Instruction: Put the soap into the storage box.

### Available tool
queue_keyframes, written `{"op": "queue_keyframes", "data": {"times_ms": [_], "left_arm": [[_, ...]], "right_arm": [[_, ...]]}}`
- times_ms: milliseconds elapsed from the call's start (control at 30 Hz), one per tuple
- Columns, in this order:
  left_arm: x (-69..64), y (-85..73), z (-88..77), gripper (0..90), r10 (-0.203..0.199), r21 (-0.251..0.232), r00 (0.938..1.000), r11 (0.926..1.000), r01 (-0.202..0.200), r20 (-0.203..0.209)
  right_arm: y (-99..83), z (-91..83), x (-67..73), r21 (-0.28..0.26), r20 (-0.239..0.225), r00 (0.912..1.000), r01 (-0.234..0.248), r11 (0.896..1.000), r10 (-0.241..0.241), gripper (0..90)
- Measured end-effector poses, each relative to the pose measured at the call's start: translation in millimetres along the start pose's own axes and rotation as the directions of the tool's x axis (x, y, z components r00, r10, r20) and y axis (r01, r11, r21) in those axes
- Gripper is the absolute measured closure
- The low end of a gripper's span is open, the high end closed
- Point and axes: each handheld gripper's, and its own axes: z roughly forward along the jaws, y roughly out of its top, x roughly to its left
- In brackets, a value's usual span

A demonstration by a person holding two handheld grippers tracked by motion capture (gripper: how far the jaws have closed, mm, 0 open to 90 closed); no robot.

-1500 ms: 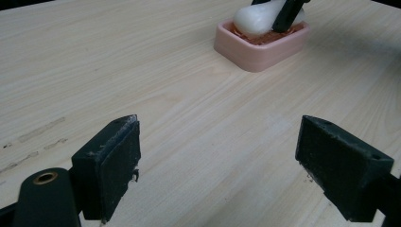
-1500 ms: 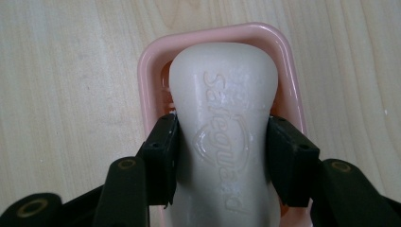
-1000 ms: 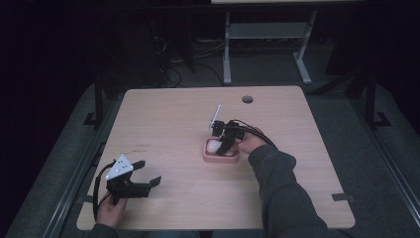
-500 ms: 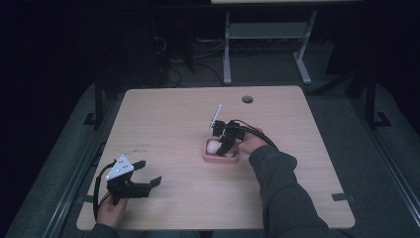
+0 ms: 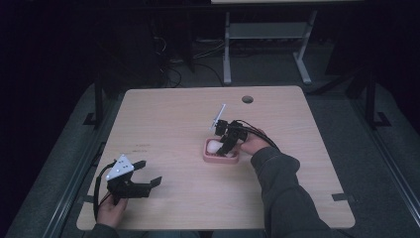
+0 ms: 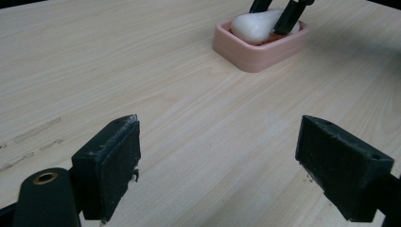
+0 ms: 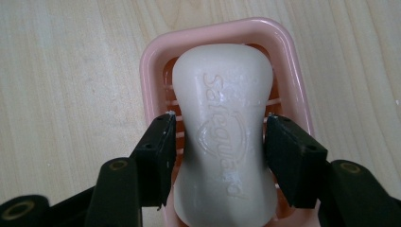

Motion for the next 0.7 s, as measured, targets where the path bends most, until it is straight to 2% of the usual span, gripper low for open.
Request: {"op": "queue_keyframes", "data": {"times_ms": [300,700], "left_arm": [[0.0,-0.2,0.1,14.5,-0.002,-0.001,1.0000,1.0000,0.002,-0.002],[-0.6,-0.8,0.9,14.5,0.003,0.003,1.0000,1.0000,-0.003,-0.001]], "right_arm": [[-2.8,-6.0,1.1,-0.016,0.008,1.0000,-0.003,1.000,0.003,41.6],[-15.5,-24.3,2.9,-0.084,0.029,0.9990,-0.030,0.996,0.033,39.2]]}}
